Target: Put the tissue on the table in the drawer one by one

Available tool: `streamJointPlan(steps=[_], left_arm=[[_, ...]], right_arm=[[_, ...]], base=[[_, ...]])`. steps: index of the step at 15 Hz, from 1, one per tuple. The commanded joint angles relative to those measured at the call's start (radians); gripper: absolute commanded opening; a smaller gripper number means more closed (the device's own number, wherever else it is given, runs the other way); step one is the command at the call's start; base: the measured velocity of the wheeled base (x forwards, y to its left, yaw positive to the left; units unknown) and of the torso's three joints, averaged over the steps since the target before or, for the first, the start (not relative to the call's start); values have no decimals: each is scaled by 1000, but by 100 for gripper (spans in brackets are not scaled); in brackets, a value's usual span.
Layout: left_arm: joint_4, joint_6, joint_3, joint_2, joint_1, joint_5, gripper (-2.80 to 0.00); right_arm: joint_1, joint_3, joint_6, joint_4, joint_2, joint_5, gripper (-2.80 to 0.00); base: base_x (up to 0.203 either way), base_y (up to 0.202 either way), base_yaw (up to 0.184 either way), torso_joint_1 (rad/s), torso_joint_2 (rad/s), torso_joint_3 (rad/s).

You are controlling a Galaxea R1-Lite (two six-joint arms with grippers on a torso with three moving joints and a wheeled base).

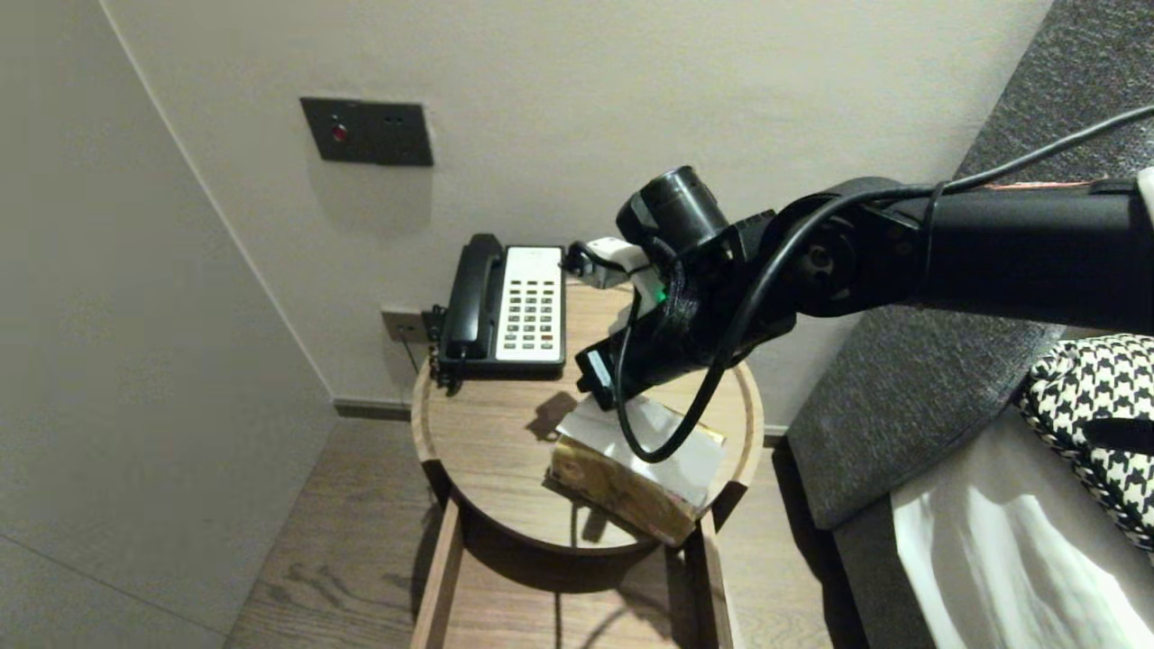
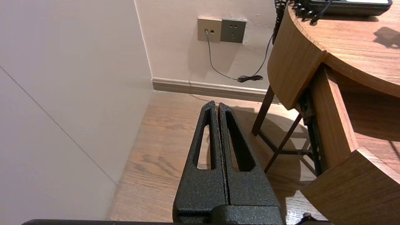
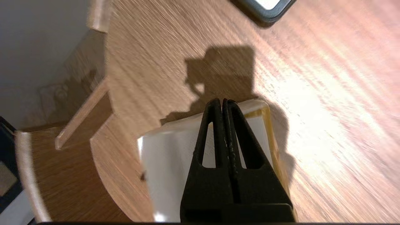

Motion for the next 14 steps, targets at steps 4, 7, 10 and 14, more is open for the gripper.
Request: streamJointPlan(steps=[4,7,10,14], left_arm=[[0,-1,0,-5,0,1,-280],[-1,-1,0,-5,0,1,-280],[-1,-1,0,-5,0,1,-280],[0,-1,0,-5,0,1,-280]], right_arm=[[-9,4,5,106,-139,-51,-280],[-32,62,-14,112,-220,-80,-280],[-34,89,-10,120,-264,-78,-280],[-35,158,-34,123,-320,-71,-280]], base=[[0,0,0,0,0,0],[0,0,0,0,0,0],[0,0,0,0,0,0],[0,0,0,0,0,0]])
